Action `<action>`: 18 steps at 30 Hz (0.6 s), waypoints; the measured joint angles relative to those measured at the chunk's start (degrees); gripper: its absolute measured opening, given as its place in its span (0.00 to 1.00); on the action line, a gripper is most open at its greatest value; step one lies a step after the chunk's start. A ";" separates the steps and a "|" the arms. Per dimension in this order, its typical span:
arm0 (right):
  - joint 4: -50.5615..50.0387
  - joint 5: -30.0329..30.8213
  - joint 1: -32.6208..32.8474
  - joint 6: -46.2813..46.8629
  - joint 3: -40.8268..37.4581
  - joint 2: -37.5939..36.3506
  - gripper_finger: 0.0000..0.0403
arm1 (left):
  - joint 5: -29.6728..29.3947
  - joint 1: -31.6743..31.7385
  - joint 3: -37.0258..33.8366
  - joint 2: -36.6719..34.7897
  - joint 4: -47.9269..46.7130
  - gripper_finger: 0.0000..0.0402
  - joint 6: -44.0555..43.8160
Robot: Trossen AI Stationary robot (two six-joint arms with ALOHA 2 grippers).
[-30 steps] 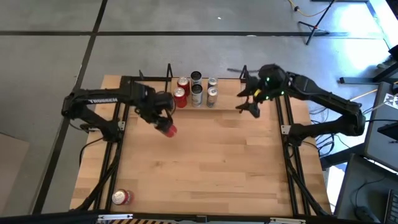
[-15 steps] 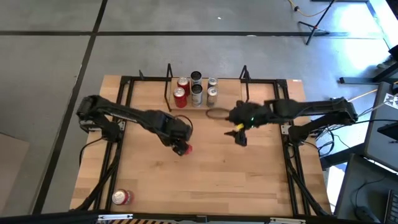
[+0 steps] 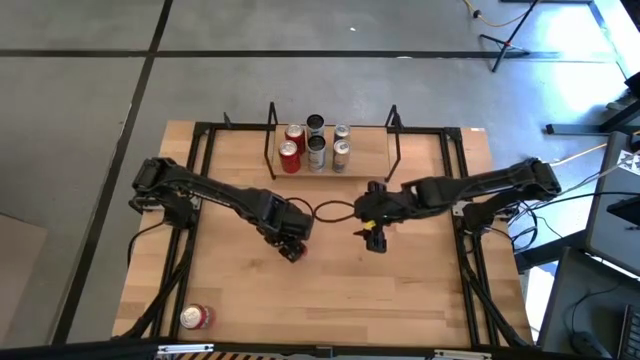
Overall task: Place canned beverage on shelf
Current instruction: Put the top orange soda can on the shelf
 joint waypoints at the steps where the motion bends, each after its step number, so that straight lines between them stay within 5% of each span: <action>1: 0.15 -0.04 0.00 0.04 0.00 0.19 0.73 | -0.05 -0.29 0.00 0.00 -1.17 0.64 0.00; 18: 2.35 -0.43 0.02 -0.23 0.00 0.28 0.73 | -2.53 -0.91 0.00 0.00 2.76 0.76 1.55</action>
